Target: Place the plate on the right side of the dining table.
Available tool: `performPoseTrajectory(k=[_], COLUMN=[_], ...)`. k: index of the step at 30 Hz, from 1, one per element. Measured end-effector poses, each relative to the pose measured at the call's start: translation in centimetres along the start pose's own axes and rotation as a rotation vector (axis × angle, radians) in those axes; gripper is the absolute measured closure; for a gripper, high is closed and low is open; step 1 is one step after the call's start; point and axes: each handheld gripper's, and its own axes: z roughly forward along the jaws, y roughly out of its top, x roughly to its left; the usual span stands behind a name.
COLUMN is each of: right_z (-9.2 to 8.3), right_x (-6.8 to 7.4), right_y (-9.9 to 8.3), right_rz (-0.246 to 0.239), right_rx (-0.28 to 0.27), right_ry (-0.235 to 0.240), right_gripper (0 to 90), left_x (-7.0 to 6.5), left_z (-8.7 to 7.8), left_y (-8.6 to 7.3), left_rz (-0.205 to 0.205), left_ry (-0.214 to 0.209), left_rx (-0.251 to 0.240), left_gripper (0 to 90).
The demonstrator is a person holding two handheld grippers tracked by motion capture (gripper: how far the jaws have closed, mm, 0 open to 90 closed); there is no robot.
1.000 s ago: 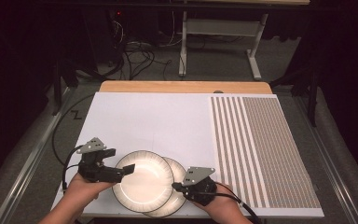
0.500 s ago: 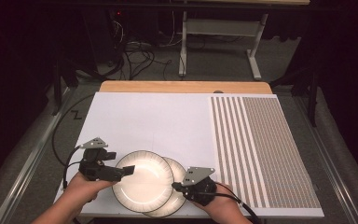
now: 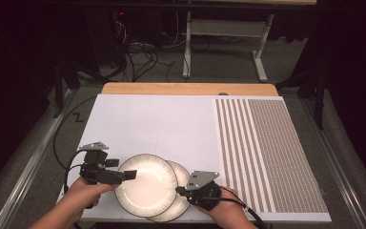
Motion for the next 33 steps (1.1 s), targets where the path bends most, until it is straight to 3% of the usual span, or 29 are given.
performPoseTrajectory(k=[19,33], right_z=[0.0,0.0], right_x=[0.1,0.2], right_y=[0.0,0.1], right_rz=[-0.004,-0.006], right_rx=[0.0,0.0], right_ry=[-0.001,-0.004], right_gripper=[90.0,90.0], left_x=[0.8,1.3], left_z=[0.2,0.2], left_y=[-0.7,-1.4], left_rz=[-0.094,-0.18], left_ry=[-0.011,-0.076], left_rx=[0.067,0.134], left_gripper=[0.7,0.7])
